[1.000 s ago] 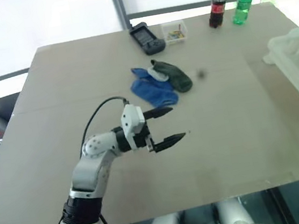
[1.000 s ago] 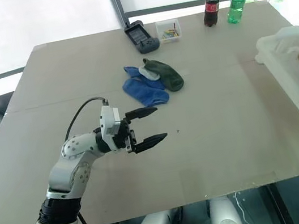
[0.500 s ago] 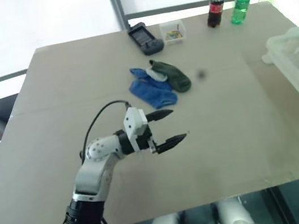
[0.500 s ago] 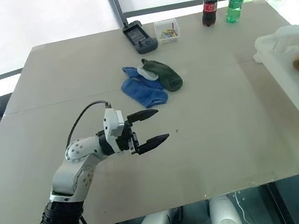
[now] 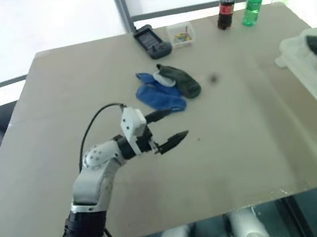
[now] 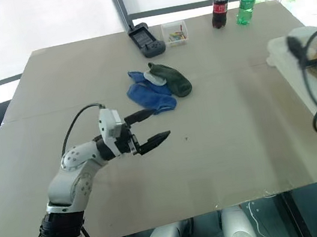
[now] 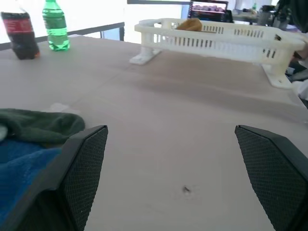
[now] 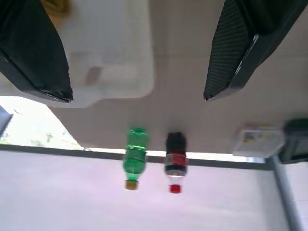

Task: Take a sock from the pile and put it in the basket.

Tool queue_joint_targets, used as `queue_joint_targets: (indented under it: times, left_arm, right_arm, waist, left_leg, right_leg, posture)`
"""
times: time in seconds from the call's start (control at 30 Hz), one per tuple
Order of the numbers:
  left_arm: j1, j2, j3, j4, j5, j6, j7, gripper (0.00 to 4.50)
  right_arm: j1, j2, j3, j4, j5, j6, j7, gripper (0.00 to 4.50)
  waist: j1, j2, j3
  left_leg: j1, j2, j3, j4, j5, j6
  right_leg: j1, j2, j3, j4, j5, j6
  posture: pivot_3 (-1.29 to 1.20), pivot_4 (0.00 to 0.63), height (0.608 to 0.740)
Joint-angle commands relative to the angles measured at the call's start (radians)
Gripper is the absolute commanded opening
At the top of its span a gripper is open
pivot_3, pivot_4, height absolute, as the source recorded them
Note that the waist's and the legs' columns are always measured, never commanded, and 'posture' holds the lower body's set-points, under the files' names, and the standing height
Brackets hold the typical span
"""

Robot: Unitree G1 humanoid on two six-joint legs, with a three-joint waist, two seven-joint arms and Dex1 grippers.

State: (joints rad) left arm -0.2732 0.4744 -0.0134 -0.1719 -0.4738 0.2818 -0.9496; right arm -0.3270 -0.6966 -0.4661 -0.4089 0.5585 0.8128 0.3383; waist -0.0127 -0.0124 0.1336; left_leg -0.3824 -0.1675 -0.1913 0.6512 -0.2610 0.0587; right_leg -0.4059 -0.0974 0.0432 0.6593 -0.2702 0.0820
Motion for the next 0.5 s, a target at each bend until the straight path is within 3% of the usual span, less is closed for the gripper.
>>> queue_joint_targets:
  times: [0.03, 0.23, 0.5]
  left_arm:
    - [-0.004, 0.041, 0.090, -0.024, -0.060, 0.046, 0.019, 4.50]
    - [0.117, 0.128, 0.214, -0.110, -0.057, 0.057, 0.066, 4.50]
    - [0.415, 0.293, 0.466, -0.261, -0.155, 0.153, 0.006, 4.50]
  right_arm:
    - [0.083, -0.022, 0.077, -0.096, -0.015, -0.078, 0.100, 4.45]
    - [0.289, -0.072, 0.148, -0.139, -0.059, -0.193, 0.270, 4.45]
    - [0.553, -0.152, -0.020, -0.210, 0.003, -0.210, 0.467, 4.45]
  waist:
    - [0.004, 0.000, 0.000]
    - [0.006, -0.001, 0.000]
    - [0.019, 0.000, 0.000]
  left_leg:
    - [0.000, 0.000, 0.000, 0.000, 0.000, 0.000]
    - [0.000, -0.001, -0.001, 0.000, 0.000, 0.000]
    - [0.004, 0.000, -0.001, -0.002, -0.001, 0.000]
  right_leg:
    - [0.000, 0.000, 0.000, 0.000, 0.000, 0.000]
    - [0.000, -0.001, -0.001, -0.002, 0.000, 0.000]
    - [0.003, 0.000, -0.002, -0.002, 0.000, 0.000]
  posture:
    - [0.00, 0.150, 0.740]
    - [0.00, 0.150, 0.740]
    - [0.00, 0.150, 0.740]
